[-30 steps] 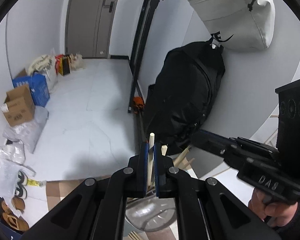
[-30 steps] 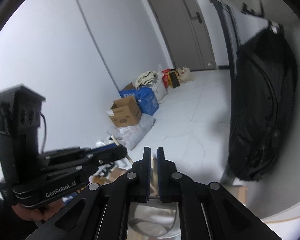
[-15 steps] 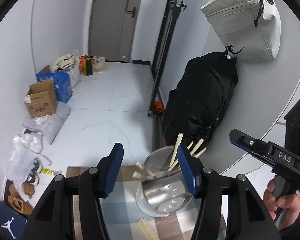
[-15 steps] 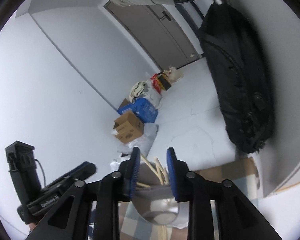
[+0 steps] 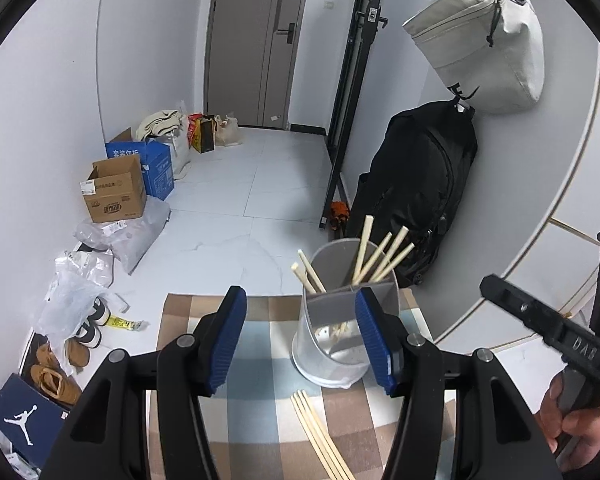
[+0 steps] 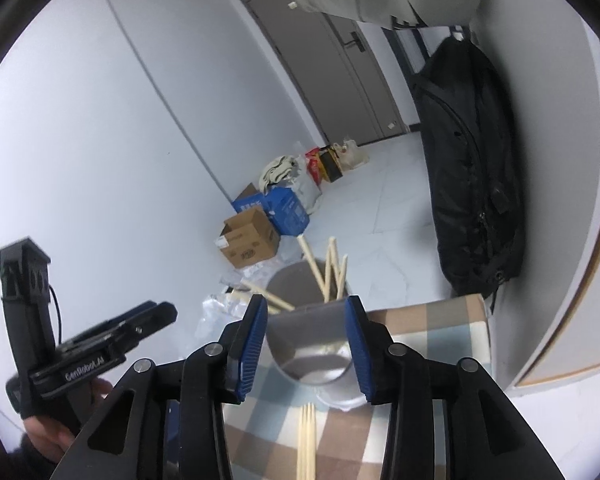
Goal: Organize utensils
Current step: 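Open both tools to release the chopsticks into the holder, then move both open tools back to the remaining chopstick pile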
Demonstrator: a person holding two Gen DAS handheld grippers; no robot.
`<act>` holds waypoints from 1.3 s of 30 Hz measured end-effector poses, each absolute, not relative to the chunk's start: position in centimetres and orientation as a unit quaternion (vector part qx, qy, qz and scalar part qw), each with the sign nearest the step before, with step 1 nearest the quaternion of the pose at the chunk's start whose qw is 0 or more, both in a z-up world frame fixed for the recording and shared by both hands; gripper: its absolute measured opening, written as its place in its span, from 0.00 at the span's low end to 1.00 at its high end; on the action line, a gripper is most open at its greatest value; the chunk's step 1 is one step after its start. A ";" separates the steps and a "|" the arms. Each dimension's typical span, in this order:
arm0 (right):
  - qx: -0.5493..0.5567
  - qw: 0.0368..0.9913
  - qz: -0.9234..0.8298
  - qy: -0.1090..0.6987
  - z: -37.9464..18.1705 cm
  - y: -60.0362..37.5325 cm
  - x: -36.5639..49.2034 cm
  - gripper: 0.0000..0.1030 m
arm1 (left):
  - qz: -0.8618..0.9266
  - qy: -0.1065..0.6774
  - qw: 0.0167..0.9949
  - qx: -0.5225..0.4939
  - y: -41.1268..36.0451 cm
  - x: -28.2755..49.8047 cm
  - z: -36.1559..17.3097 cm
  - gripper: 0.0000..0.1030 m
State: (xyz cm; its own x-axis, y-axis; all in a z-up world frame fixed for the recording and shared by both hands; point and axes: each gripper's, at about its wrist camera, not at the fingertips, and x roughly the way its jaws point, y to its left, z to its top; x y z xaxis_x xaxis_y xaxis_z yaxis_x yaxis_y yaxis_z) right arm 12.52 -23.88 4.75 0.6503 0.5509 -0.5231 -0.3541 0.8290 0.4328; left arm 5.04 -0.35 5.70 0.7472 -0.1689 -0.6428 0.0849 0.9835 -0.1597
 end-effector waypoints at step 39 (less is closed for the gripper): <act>0.034 0.888 0.237 0.393 -3.1 -20.6 5.6 0.73 | -0.012 0.382 0.921 -0.082 1.5 0.6 -3.6 0.77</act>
